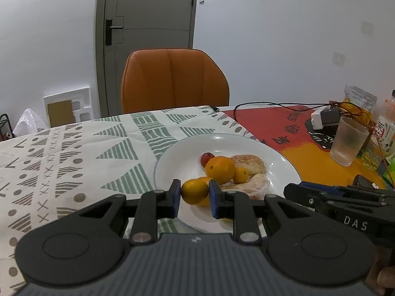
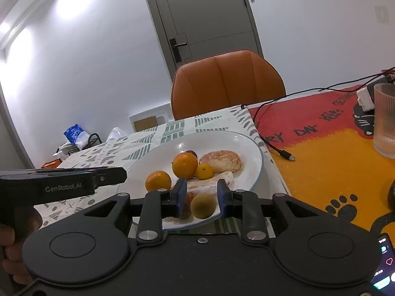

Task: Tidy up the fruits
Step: 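Open left gripper over plate while right gripper releases brown fruit into plate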

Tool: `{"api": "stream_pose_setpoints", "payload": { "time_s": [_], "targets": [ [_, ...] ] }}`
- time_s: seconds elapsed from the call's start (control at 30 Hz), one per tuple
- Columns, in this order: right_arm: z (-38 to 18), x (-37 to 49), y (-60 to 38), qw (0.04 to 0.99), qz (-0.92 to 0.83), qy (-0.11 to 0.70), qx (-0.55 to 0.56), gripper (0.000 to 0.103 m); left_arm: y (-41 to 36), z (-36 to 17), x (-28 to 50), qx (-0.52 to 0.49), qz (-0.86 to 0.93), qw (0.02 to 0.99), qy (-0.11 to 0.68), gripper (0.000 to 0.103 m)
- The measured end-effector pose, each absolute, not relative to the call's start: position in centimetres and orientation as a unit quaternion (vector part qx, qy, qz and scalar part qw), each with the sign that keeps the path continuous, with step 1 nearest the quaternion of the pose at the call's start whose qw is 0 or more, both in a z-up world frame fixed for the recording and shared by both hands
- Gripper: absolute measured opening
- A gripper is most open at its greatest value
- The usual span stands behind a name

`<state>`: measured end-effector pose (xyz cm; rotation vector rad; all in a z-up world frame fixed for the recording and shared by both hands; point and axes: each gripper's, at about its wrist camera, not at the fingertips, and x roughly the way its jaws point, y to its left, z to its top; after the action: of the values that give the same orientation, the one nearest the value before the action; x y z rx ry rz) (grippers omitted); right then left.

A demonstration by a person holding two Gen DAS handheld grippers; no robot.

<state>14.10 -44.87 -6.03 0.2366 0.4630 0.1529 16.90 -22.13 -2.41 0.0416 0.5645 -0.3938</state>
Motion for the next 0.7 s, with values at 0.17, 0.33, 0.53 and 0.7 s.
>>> {"api": "stream_pose_setpoints", "payload": {
  "time_s": [0.17, 0.33, 0.53, 0.7],
  "targets": [
    [-6.3, 14.0, -45.5, 0.963, 0.068, 0.231, 0.123, 0.028, -22.7, -2.7, 17.0, 0.020, -0.198, 0.939, 0.280, 0.023],
    [-6.3, 13.8, -45.5, 0.963, 0.068, 0.231, 0.122, 0.029, -22.7, -2.8, 17.1, 0.019, -0.199, 0.937, 0.286, 0.023],
    [-6.1, 13.7, -45.0, 0.963, 0.074, 0.232, 0.120, 0.030, -21.9, -2.4, 16.7, 0.014, -0.188, 0.941, 0.281, 0.027],
    [-5.9, 13.5, -44.2, 0.963, 0.080, 0.230, 0.116, 0.030, -20.7, -2.1, 16.1, 0.008, -0.179, 0.943, 0.281, 0.027]
  ]
}}
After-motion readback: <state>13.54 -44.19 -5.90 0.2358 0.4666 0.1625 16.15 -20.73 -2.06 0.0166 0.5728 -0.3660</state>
